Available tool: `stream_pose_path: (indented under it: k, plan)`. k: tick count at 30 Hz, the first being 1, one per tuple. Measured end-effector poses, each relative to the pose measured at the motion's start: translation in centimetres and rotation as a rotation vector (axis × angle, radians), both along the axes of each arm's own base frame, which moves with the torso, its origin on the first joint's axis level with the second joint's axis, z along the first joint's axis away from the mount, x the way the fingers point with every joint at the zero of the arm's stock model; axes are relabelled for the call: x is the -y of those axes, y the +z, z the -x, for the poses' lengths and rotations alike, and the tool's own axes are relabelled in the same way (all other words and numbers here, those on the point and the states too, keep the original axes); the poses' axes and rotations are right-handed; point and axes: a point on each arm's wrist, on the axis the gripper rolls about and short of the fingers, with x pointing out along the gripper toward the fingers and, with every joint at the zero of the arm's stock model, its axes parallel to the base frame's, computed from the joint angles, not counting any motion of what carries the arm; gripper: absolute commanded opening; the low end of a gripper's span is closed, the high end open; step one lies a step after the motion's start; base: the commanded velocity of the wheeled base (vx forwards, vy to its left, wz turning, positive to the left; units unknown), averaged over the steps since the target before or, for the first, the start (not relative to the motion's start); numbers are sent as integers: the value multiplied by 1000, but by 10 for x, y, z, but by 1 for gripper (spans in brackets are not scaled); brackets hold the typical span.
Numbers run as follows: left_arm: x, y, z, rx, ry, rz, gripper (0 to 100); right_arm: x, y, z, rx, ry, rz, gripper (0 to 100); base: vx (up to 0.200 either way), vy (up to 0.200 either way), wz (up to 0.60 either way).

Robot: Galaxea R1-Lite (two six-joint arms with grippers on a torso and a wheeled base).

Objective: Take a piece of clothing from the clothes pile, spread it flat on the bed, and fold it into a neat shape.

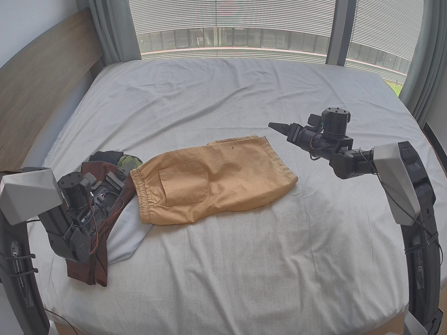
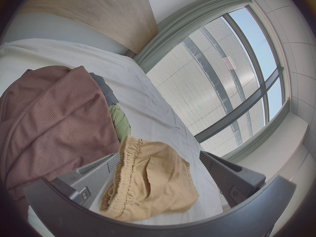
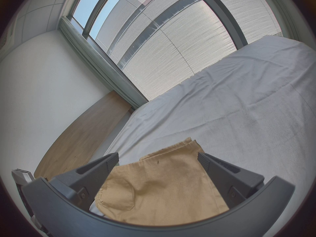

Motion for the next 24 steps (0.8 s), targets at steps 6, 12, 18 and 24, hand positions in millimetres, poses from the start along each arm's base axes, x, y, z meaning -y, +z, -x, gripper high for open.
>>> stream_pose_path:
  k: [6,12,18,24]
  plan:
    - [11,5,14,-10,-67,-28,100,2,-5,26,-82,9,22,100,0,0,0]
    - [24,6,31,-14,-150,-121,100,3,-22,60,-153,27,43,100,0,0,0]
    - [34,3,45,-23,-211,-198,100,1,-37,81,-166,42,48,100,0,0,0]
    - [39,1,52,-30,-238,-240,100,-6,-61,91,-232,57,62,100,0,0,0]
